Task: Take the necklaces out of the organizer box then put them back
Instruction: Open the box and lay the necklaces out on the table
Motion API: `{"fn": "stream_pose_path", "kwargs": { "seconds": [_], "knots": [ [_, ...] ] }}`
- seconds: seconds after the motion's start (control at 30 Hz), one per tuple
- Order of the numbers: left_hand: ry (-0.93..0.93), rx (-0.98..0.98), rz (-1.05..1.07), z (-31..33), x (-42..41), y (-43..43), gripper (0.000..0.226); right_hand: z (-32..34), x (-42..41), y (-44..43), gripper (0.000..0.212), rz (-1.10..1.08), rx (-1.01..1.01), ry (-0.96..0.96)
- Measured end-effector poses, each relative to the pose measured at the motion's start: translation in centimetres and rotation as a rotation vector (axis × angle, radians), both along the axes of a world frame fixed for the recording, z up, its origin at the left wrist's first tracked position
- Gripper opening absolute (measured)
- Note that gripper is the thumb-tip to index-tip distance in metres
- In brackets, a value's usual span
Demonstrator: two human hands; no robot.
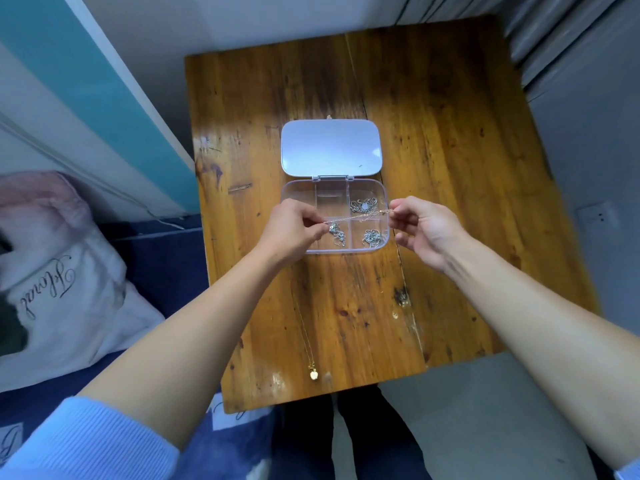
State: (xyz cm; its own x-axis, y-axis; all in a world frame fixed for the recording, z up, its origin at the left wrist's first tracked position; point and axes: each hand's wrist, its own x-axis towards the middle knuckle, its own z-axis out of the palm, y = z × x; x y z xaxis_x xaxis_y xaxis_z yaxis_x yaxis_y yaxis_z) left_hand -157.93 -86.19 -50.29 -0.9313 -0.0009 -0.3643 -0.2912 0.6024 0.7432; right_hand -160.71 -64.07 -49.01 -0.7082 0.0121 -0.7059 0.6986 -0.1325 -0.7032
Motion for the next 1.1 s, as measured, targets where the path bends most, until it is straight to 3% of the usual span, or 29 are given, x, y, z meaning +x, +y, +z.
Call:
{"fn": "stream_pose_path", "kwargs": {
  "seconds": [0.17, 0.27, 0.37, 0.53, 0.67, 0.9, 1.1],
  "knots": [
    [-0.125, 0.225, 0.088, 1.8, 0.9, -1.4, 0.015, -0.5, 0.6, 1.1, 0.031, 0.389, 0.25, 0.079],
    [-0.184, 0.255, 0.094, 2.4, 1.3, -1.9, 0.017, -0.4, 1.3, 1.5, 0.029, 0.514, 0.197, 0.018],
    [-0.216, 0.301, 0.119, 2.6, 1.7, -2.0, 0.014, -0.1, 1.7, 2.0, 0.014, 0.597, 0.097, -0.047],
    [-0.26, 0.361, 0.191, 2.4, 2.0, -1.3, 0.017, 0.0, 2.5, 2.0, 0.008, 0.663, -0.004, -0.123],
    [-0.296, 0.366, 0.206, 2.3, 2.2, -0.9, 0.019, -0.6, 3.3, 1.7, 0.003, 0.634, 0.095, -0.108],
    [-0.268, 0.23, 0.064, 3.0, 2.2, -1.5, 0.02, -3.0, 5.2, -0.7, 0.006, 0.64, 0.504, 0.193],
    [-0.314, 0.304, 0.029, 4.6, 1.6, -3.2, 0.025, -4.3, 6.6, -5.7, 0.019, 0.672, 0.55, 0.338]
  ]
}}
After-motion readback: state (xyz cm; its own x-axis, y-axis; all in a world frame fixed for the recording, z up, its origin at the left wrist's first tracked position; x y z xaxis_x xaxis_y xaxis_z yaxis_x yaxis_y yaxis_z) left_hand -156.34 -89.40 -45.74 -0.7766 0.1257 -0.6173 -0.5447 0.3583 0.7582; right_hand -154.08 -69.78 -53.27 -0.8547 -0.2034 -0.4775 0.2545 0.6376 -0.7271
